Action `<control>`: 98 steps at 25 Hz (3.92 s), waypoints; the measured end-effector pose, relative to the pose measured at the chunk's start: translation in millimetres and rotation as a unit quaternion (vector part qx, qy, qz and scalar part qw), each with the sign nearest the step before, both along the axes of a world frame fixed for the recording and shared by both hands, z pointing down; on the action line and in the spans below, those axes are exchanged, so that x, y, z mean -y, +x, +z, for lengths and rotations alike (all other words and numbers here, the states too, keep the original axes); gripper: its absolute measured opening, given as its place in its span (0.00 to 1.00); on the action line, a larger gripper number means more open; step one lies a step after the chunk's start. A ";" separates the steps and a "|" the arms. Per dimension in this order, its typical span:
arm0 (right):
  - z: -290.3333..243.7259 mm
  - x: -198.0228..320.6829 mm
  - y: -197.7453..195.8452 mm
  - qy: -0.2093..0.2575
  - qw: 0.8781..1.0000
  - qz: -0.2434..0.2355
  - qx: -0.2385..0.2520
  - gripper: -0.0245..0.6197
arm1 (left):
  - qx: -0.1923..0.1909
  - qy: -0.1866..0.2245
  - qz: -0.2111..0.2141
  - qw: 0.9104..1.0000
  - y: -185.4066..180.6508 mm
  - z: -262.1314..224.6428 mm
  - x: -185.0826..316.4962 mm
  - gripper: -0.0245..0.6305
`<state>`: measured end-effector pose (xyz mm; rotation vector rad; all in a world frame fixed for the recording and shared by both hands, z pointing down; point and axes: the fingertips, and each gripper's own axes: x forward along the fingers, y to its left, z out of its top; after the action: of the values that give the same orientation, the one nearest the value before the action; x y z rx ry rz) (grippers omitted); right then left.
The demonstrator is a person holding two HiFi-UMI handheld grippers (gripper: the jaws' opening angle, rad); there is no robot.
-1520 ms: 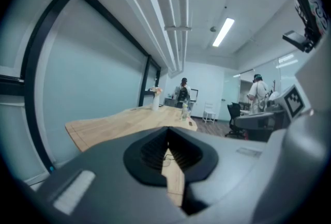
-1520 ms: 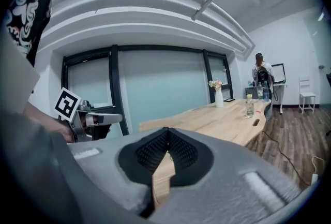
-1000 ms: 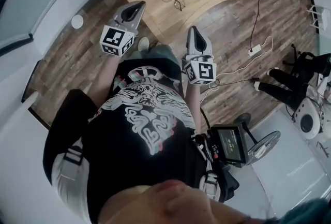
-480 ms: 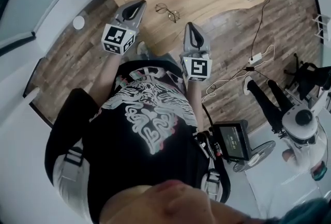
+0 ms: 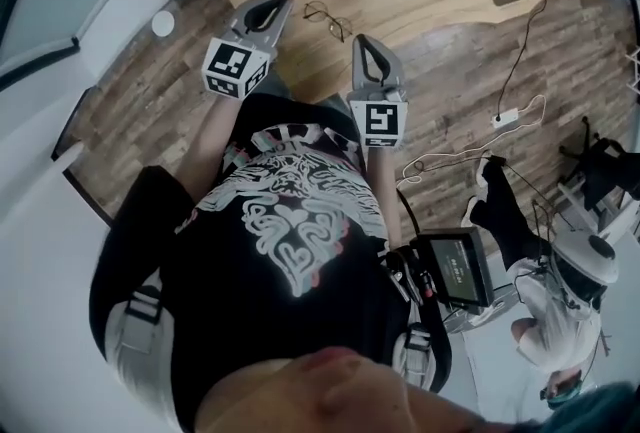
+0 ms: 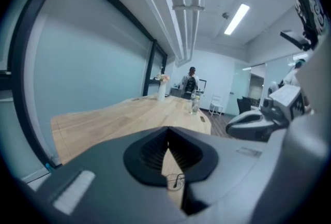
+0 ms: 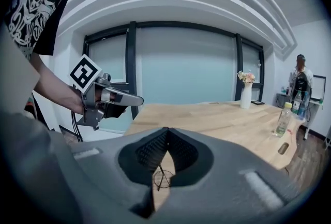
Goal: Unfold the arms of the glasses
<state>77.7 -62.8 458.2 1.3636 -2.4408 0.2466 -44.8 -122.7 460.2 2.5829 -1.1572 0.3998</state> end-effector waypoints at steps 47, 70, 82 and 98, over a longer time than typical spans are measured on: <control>143.4 34.1 -58.3 -0.161 0.974 -0.047 -0.154 0.14 | 0.133 -0.081 0.290 0.944 19.3 140.4 -8.4 0.02; 166.6 41.4 -88.0 -0.172 0.948 -0.131 -0.234 0.05 | 0.137 -0.135 0.317 0.929 9.8 156.9 -17.5 0.05; 141.5 37.6 -88.5 -0.124 0.975 -0.124 -0.139 0.04 | 0.177 -0.099 0.362 0.910 15.0 167.7 -22.3 0.05; 88.9 31.8 -80.7 -0.050 0.994 -0.081 0.057 0.04 | 0.218 -0.027 0.528 0.820 40.2 162.9 -59.2 0.10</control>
<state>-3.0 -94.5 547.1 1.1326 -2.5772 0.4111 -4.6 -63.5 623.1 2.9008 0.3708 1.2533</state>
